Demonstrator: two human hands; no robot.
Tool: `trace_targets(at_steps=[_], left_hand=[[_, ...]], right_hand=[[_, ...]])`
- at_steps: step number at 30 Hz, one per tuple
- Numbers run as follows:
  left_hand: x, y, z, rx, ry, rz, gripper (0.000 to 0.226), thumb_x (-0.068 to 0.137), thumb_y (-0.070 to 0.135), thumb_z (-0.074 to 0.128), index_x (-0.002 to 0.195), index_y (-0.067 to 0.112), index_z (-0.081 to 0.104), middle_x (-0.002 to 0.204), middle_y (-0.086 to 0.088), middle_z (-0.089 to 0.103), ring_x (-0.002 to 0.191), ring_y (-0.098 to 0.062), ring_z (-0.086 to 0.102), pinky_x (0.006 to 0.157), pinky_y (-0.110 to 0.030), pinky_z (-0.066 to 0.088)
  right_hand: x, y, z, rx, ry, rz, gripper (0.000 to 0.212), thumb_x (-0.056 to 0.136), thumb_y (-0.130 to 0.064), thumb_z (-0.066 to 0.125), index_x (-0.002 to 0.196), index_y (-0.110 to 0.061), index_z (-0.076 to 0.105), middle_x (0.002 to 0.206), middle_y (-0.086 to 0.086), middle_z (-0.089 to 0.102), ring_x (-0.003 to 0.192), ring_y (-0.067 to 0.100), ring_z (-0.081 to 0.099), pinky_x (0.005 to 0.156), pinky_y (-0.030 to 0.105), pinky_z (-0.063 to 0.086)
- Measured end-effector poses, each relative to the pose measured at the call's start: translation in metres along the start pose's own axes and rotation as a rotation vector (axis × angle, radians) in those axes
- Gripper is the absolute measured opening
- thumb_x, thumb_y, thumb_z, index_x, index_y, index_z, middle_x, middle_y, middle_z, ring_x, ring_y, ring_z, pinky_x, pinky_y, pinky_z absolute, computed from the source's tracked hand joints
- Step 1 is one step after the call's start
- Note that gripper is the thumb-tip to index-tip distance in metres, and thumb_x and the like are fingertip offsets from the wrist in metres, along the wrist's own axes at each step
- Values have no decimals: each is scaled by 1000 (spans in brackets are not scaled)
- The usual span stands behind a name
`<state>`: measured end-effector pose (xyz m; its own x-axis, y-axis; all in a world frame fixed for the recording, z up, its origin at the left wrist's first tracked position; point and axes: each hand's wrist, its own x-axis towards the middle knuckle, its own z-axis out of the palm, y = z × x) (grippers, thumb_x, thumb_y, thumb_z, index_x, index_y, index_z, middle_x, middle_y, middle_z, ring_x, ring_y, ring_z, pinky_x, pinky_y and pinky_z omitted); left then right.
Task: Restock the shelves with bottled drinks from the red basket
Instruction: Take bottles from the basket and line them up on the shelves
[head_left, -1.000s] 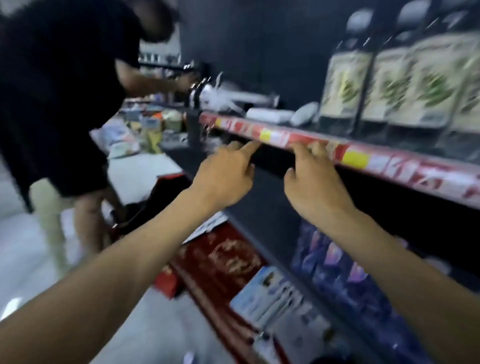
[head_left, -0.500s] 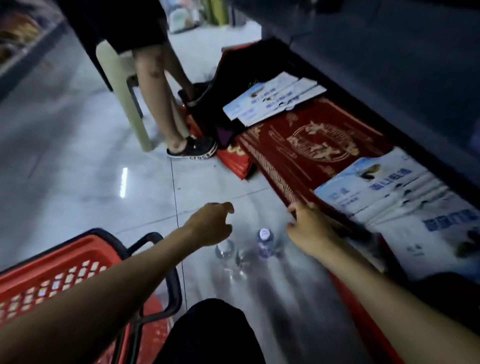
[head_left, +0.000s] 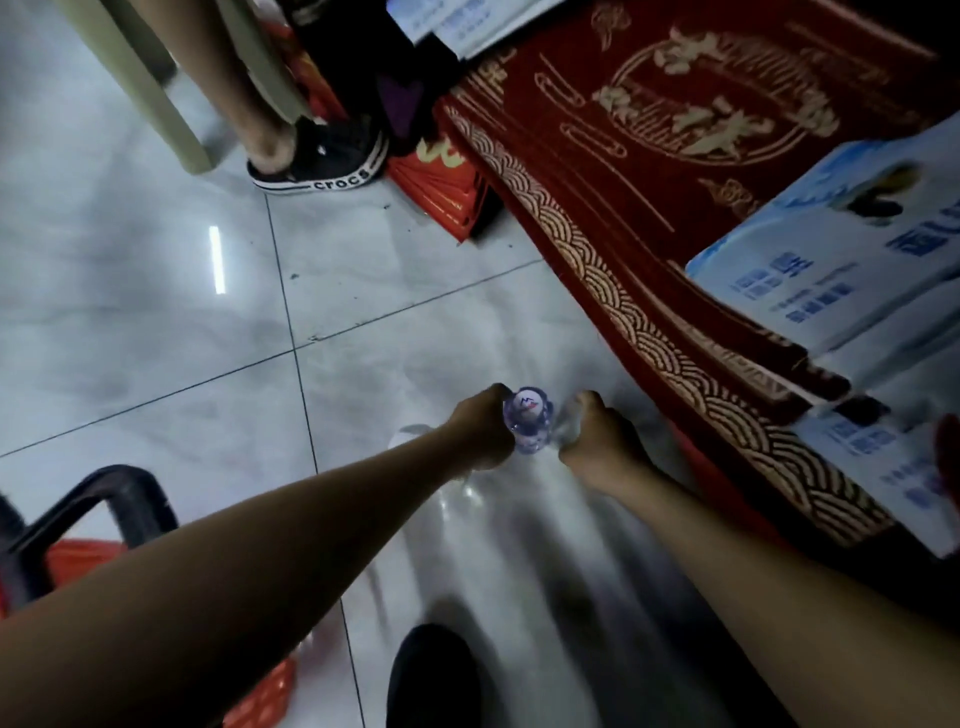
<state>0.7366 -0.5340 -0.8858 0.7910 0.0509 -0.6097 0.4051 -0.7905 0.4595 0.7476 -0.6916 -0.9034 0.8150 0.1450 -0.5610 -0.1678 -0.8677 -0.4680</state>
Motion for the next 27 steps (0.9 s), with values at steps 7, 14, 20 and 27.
trace_targets(at_steps=[7,14,20,27], left_hand=[[22,1,22,-129,137,-46,37,77,9,75,112,15,64,106,-8,70,99,-26,64,76,-25,47],[-10,15,-14,-222,52,265,47,65,43,82,95,9,71,90,-6,75,89,-23,69,81,-38,53],[-80,83,-76,-589,117,540,46,72,42,82,90,1,70,87,-1,73,83,-8,65,76,-22,52],[-192,209,-155,-666,95,906,46,81,30,73,116,2,65,103,2,76,93,-5,69,76,-13,51]], right_hand=[[19,-7,17,174,9,2,50,76,-29,82,119,-13,63,118,5,69,109,24,64,78,20,40],[-11,-7,-38,300,-13,-47,42,65,-32,89,96,-9,73,85,5,74,71,11,63,58,18,45],[-85,-44,-123,499,162,-173,33,79,-20,79,105,-2,70,89,-1,66,53,-15,57,57,6,45],[-214,-77,-256,556,583,-270,30,71,-52,76,77,-24,69,69,-7,69,63,8,62,58,25,48]])
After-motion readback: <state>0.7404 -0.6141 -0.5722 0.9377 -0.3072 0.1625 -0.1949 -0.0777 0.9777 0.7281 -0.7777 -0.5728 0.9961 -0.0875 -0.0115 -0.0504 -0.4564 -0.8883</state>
